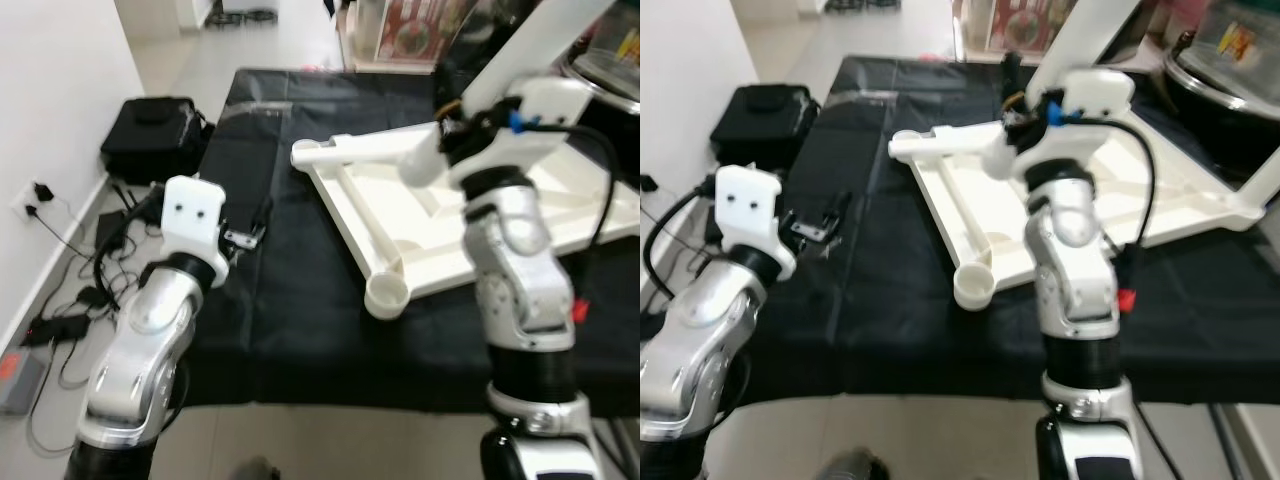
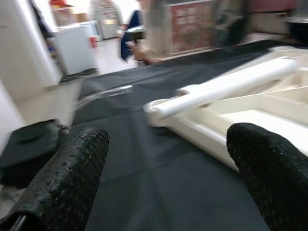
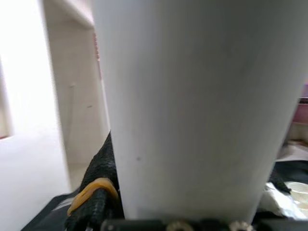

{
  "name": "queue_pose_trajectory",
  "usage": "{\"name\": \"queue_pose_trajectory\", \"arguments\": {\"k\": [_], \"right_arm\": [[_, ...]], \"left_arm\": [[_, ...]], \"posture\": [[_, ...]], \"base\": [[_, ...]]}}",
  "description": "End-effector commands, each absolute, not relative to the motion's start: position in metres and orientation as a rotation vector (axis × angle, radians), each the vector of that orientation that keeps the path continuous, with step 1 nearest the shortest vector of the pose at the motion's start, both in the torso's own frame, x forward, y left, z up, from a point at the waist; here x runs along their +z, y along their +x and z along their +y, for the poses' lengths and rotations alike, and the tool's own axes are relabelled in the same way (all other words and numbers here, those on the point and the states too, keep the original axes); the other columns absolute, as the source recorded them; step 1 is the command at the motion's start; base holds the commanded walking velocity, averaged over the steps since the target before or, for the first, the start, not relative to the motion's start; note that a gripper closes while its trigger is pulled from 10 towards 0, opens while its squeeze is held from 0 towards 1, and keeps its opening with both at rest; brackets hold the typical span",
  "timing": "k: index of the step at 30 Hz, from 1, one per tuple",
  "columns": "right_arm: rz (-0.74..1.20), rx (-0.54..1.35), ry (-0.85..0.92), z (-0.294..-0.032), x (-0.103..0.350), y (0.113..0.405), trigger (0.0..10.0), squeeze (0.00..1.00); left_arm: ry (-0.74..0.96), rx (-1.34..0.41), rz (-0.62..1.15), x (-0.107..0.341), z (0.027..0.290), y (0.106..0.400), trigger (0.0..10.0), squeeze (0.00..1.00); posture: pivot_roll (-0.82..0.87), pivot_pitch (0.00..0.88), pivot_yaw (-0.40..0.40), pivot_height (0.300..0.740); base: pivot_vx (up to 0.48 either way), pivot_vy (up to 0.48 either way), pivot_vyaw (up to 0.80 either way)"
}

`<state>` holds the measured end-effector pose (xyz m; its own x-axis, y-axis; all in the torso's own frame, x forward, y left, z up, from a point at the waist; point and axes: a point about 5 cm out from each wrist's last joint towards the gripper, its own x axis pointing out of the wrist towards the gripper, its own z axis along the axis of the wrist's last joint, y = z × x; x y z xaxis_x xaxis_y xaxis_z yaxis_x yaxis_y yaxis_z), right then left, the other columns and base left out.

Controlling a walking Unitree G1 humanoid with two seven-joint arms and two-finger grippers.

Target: Building children table

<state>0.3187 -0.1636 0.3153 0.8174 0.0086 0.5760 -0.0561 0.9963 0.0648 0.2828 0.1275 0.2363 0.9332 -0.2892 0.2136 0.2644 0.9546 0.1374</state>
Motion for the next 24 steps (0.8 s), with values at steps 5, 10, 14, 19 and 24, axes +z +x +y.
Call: {"name": "queue_pose_trajectory", "arguments": {"k": [5, 10, 14, 19, 24], "right_arm": [[-0.613, 0.054, 0.066, -0.161, 0.316, 0.317, 10.0, 0.0], [-0.611, 0.066, 0.072, -0.158, 0.318, 0.319, 10.0, 0.0], [-0.618, 0.073, 0.058, -0.157, 0.32, 0.319, 10.0, 0.0], [-0.614, 0.07, 0.065, -0.157, 0.321, 0.318, 10.0, 0.0], [-0.61, 0.064, 0.067, -0.156, 0.321, 0.316, 10.0, 0.0]], "left_arm": [[0.127, -0.329, 0.053, 0.214, 0.123, 0.31, 10.0, 0.0], [0.052, -0.323, 0.325, 0.197, 0.116, 0.348, 10.0, 0.0], [-0.011, -0.315, 0.349, 0.209, 0.109, 0.376, 10.0, 0.0], [-0.074, -0.329, 0.316, 0.232, 0.098, 0.396, 10.0, 0.0], [-0.128, -0.36, 0.321, 0.256, 0.076, 0.409, 10.0, 0.0]], "posture": [[0.16, 0.144, -0.045, 0.74], [0.18, 0.143, -0.043, 0.74], [0.18, 0.142, -0.042, 0.74], [0.16, 0.153, -0.019, 0.74], [0.15, 0.159, 0.001, 0.74]], "base": [[0.0, 0.0, 0.0], [0.0, 0.0, 0.0], [0.0, 0.0, 0.0], [0.0, 0.0, 0.0], [0.0, 0.0, 0.0]]}}
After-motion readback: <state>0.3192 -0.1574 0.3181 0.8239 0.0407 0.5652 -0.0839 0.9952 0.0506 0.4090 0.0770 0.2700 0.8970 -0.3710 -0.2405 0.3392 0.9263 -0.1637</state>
